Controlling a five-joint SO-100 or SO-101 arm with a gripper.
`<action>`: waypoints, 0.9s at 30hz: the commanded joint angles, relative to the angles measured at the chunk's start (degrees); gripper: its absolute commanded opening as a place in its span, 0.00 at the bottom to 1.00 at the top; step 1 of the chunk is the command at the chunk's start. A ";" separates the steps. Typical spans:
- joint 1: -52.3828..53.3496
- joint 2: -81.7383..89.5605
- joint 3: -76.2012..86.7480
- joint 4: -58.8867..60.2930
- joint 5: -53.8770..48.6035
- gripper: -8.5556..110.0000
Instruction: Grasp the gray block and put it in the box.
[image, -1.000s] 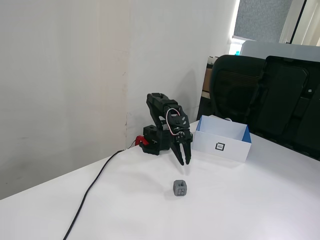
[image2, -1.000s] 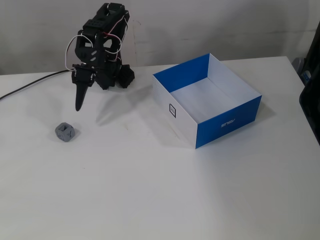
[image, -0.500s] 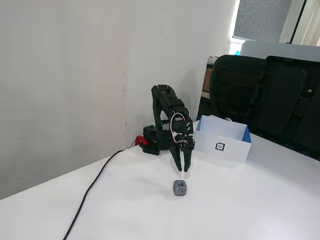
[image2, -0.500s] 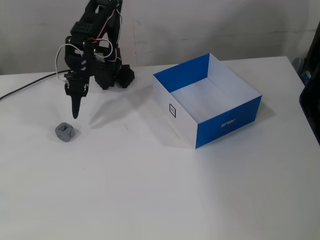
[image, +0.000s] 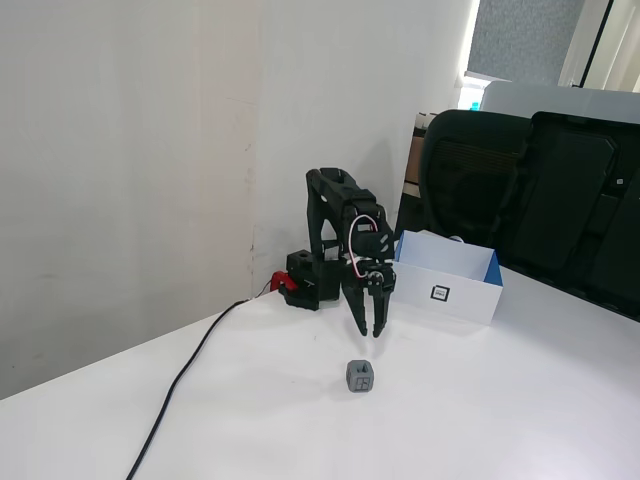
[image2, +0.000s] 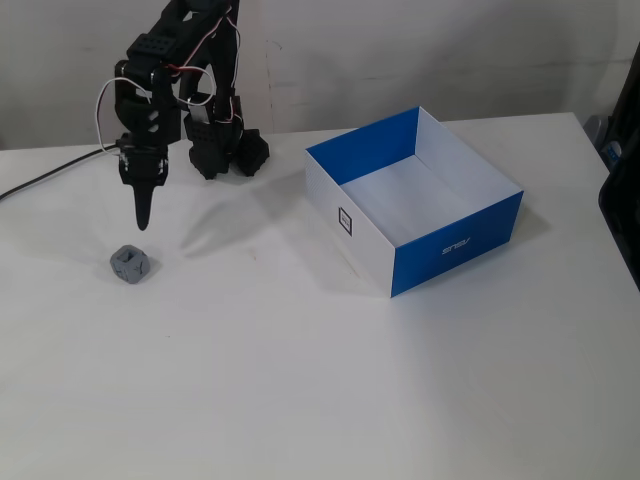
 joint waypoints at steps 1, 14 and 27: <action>-0.70 -1.23 -6.33 2.90 -4.39 0.13; -3.52 -6.86 -8.53 1.67 -19.34 0.13; -7.12 -22.50 -22.76 4.48 -26.37 0.13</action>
